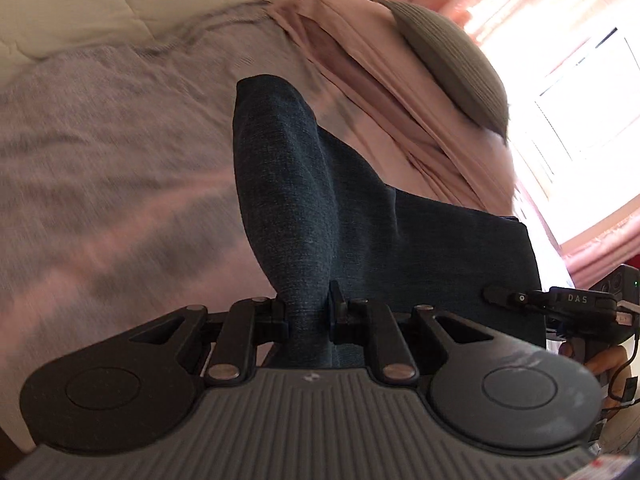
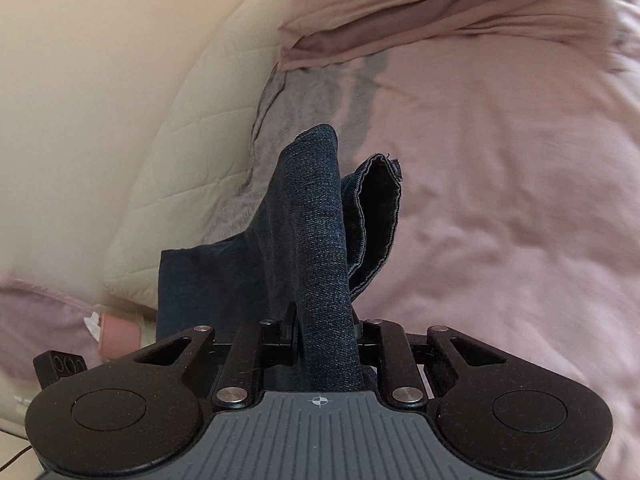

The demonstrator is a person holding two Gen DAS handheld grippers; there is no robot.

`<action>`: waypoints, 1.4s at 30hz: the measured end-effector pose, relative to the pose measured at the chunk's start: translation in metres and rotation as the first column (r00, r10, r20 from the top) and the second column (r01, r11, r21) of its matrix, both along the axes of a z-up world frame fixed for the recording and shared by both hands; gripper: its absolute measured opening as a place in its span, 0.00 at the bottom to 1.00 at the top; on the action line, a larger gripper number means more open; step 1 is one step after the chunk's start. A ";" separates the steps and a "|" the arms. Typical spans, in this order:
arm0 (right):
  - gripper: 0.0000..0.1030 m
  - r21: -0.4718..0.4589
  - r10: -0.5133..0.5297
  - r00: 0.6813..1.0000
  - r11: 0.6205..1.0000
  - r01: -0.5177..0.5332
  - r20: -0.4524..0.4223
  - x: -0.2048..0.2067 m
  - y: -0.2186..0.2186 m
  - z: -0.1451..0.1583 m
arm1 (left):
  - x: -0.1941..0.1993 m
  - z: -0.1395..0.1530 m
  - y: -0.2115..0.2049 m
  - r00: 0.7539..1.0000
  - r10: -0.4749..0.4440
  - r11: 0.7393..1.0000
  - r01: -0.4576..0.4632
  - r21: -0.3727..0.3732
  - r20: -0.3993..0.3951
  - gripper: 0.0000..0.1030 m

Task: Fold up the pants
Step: 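Lift and carry the folded jeans toward the pillows with both grippers, then lower the folded jeans onto the bed near the pillows and open both grippers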

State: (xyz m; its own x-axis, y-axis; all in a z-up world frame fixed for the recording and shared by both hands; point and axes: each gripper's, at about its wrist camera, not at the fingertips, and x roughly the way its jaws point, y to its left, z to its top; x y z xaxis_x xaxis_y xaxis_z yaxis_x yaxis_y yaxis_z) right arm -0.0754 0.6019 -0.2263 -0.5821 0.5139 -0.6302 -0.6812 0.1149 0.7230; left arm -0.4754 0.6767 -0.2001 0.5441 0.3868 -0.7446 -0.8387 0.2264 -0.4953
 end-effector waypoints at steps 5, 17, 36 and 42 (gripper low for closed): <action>0.15 -0.006 0.053 0.998 0.999 -0.053 0.023 -0.054 0.114 -0.021 | -0.046 -0.024 0.088 0.999 0.046 0.999 -0.046 0.002 -0.006 0.12; 0.15 -0.043 0.132 0.990 0.991 -0.130 0.057 -0.120 0.293 -0.072 | -0.087 -0.075 0.228 0.991 0.131 0.991 -0.131 0.002 -0.006 0.12; 0.42 -0.123 0.100 0.956 0.990 -0.068 0.276 -0.124 0.366 -0.141 | -0.102 -0.137 0.271 0.969 0.201 0.978 -0.206 -0.021 -0.147 0.28; 0.42 0.055 0.031 0.848 0.996 -0.071 0.528 -0.128 0.347 -0.113 | -0.106 -0.108 0.257 0.931 0.258 0.964 -0.233 0.126 -0.258 0.25</action>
State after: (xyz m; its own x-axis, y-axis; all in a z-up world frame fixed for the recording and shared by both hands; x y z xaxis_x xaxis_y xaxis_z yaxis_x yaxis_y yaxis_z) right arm -0.2037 0.9488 -0.3395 -0.1996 0.5469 -0.8131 -0.9653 0.0327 0.2589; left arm -0.5810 0.9338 -0.3082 0.2075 0.5559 -0.8049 -0.9727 0.0301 -0.2300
